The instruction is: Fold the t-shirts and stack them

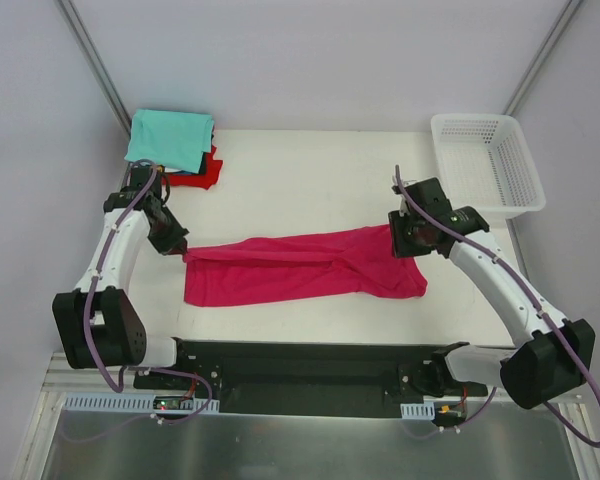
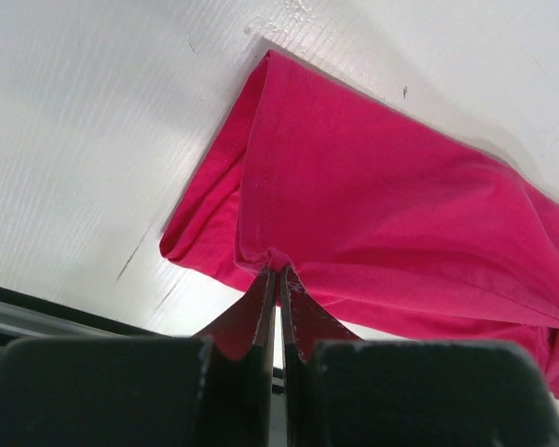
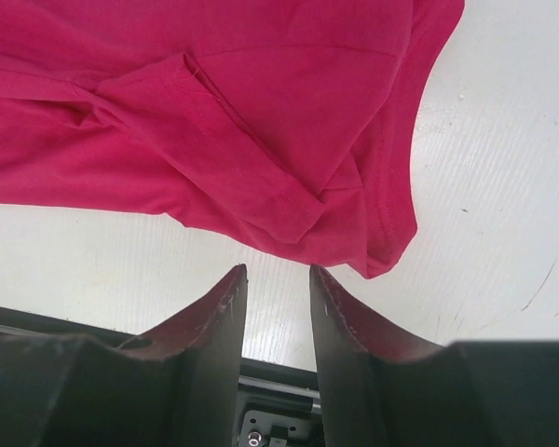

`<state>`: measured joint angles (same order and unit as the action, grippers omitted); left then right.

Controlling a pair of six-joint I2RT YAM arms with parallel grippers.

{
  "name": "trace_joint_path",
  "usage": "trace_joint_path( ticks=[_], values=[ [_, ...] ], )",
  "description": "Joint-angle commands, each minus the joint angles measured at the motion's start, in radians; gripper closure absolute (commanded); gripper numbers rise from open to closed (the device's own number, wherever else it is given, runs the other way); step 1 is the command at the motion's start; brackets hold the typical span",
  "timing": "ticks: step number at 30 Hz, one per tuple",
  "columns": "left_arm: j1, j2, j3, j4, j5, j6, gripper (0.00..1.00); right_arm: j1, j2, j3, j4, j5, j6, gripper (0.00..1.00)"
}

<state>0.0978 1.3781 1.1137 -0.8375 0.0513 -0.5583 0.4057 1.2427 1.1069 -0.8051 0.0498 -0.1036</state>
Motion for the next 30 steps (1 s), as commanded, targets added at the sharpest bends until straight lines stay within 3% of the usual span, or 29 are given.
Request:
trace_joint_path(
  ticks=[1, 6, 9, 12, 13, 15, 18, 30],
  values=[
    [-0.003, -0.057, 0.060, -0.072, 0.001, 0.029, 1.00, 0.005, -0.005, 0.065, -0.022, 0.004, 0.022, 0.65],
    [-0.003, -0.076, 0.096, -0.116, 0.004, 0.041, 0.99, 0.008, 0.009, 0.085, -0.017, -0.034, 0.035, 0.65],
    [-0.003, -0.086, 0.120, -0.132, 0.001, 0.047, 0.86, 0.013, 0.006, 0.116, -0.026, -0.041, 0.038, 0.65],
    [-0.003, -0.097, 0.136, -0.147, 0.002, 0.047, 0.61, 0.015, 0.011, 0.140, -0.049, -0.041, 0.033, 0.65],
    [-0.003, -0.097, 0.140, -0.149, 0.004, 0.049, 0.42, 0.015, 0.009, 0.151, -0.054, -0.041, 0.031, 0.66],
    [-0.003, -0.099, 0.137, -0.150, 0.002, 0.049, 0.21, 0.015, 0.004, 0.154, -0.057, -0.041, 0.025, 0.66],
    [-0.003, -0.096, 0.132, -0.149, 0.008, 0.043, 0.07, 0.016, 0.008, 0.156, -0.057, -0.036, 0.021, 0.66],
    [-0.055, -0.016, 0.126, -0.092, 0.007, 0.018, 0.05, 0.018, 0.061, 0.130, -0.002, -0.076, 0.021, 0.69]
  ],
)
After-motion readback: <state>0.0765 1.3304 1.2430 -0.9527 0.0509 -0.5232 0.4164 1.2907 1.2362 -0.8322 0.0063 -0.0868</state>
